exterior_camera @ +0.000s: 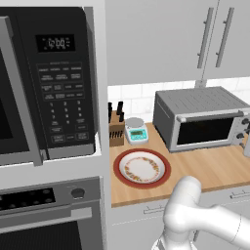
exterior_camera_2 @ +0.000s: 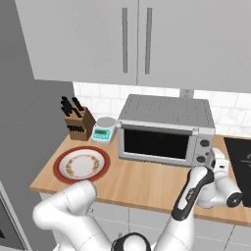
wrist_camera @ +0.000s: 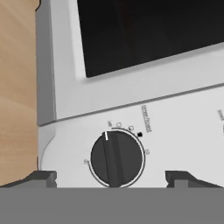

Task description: Pick up the kebab skewer and baguette bread, and place them inside the toaster oven. Close the toaster oven door and start by setting the timer.

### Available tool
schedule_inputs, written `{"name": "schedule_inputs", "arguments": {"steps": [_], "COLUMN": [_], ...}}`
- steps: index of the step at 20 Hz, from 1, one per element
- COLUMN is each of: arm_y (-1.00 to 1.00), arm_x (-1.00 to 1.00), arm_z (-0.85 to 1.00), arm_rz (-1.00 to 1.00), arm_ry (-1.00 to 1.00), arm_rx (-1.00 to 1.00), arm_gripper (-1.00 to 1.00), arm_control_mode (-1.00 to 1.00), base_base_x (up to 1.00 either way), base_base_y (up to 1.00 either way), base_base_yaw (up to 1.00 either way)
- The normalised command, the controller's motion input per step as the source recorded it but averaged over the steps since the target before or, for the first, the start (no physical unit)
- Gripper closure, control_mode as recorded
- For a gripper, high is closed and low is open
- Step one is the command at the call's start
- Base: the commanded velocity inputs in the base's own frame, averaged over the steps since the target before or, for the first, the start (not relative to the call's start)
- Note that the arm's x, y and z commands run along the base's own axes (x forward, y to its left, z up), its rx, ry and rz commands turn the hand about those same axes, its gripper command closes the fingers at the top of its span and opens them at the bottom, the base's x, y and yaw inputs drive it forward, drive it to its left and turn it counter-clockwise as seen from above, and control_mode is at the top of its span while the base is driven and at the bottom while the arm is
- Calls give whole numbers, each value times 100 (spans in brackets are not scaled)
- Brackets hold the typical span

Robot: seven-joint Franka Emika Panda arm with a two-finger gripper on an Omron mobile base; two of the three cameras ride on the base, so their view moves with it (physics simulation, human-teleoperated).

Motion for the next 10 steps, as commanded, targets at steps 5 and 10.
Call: {"name": "schedule_inputs", "arguments": {"steps": [5,10], "arm_y": [0,0], "arm_x": [0,0], "arm_z": [0,0], "arm_rz": [-8,-4], "arm_ry": [-10,-8], "arm_rx": [0,0], "arm_gripper": [-100,-100], "arm_control_mode": [-100,-100], "base_base_x": [0,0], "base_base_y": [0,0], "base_base_yaw": [0,0]}}
